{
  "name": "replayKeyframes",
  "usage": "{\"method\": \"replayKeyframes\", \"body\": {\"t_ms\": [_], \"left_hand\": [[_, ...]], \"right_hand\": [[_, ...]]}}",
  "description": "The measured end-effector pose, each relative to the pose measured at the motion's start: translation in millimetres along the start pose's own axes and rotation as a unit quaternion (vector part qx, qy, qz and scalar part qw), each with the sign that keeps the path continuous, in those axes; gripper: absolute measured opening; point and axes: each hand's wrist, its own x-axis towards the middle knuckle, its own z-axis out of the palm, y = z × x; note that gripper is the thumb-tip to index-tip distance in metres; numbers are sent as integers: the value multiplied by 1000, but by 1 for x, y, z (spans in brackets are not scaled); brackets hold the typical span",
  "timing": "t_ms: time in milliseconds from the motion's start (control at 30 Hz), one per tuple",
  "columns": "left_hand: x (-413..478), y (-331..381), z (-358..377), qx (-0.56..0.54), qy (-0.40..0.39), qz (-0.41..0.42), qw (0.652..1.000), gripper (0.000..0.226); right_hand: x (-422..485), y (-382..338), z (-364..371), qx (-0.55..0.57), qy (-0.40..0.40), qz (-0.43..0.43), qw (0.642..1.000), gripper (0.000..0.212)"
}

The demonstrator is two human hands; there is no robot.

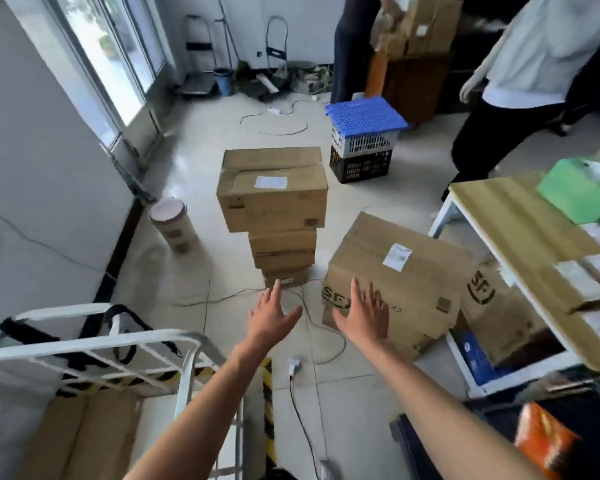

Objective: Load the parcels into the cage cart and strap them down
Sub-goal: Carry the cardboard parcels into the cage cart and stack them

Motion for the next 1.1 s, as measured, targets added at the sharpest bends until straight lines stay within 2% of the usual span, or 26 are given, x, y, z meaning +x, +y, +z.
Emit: {"method": "replayKeyframes", "body": {"t_ms": [233,567,767,900,1100], "left_hand": [[104,79,38,18,-83,54,995,88],[253,139,72,69,-157,94,981,86],[318,152,101,108,-206,83,969,89],[372,141,131,120,-209,68,968,94],[449,106,202,102,-215,0,971,87]], "right_hand": [[70,63,-21,35,9,91,995,87],[174,116,-33,52,13,204,977,90],[215,149,-21,82,6,261,962,89],[254,182,0,104,-24,289,951,89],[320,249,55,160,-52,333,928,83]]}}
